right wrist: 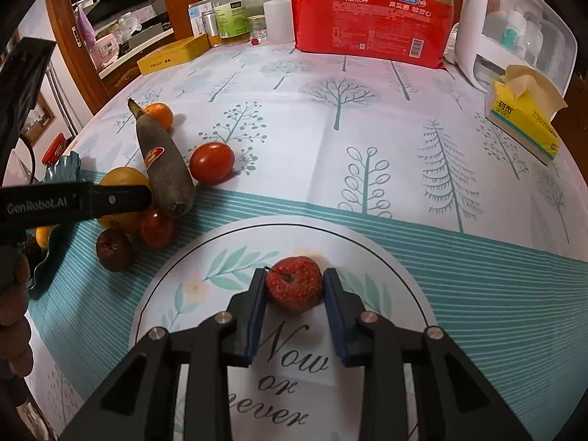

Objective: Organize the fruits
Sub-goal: 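Grasp the red apple with the right tool while the left tool grasps the grapefruit, then carry the grapefruit and red apple over the green plate and lower them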

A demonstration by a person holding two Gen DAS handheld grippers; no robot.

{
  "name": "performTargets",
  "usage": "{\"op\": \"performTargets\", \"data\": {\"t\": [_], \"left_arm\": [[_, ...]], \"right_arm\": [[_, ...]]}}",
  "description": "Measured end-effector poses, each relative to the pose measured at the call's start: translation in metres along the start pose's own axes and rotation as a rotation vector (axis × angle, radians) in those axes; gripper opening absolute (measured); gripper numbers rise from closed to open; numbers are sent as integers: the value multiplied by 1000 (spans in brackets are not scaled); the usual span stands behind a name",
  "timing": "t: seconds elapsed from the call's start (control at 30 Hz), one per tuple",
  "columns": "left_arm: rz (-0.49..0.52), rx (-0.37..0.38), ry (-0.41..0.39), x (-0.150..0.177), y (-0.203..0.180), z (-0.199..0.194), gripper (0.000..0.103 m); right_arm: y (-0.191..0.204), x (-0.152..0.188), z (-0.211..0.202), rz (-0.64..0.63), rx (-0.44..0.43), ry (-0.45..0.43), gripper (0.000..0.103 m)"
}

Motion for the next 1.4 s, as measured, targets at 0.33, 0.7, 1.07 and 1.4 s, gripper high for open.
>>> {"op": "performTargets", "data": {"t": [0.33,0.7,1.07,1.4], "left_arm": [[-36,0,-15,5,12,-11,49],[44,14,-59,12,7,-91,48],[106,-21,-168,2,63,-207,48],[86,-89,-261,-26,164,-275,49]], "right_arm": [[3,-1,-12,-3,0,-1,30],[20,-8,-60,-11,2,-58,30],[88,-40,-130,-72,-22,-173,30],[181,-85,-169,-88,-86,-251,30]]}}
Point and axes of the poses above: each gripper's, at about its wrist camera, not at the fingertips, and z roughly the way its jaws point, y to its left, x to its underside, the point moved 3 cm from there along z, roughly the way its jaws point, and after that the axes turned 6 degrees about -y, right-handed, at the moved point
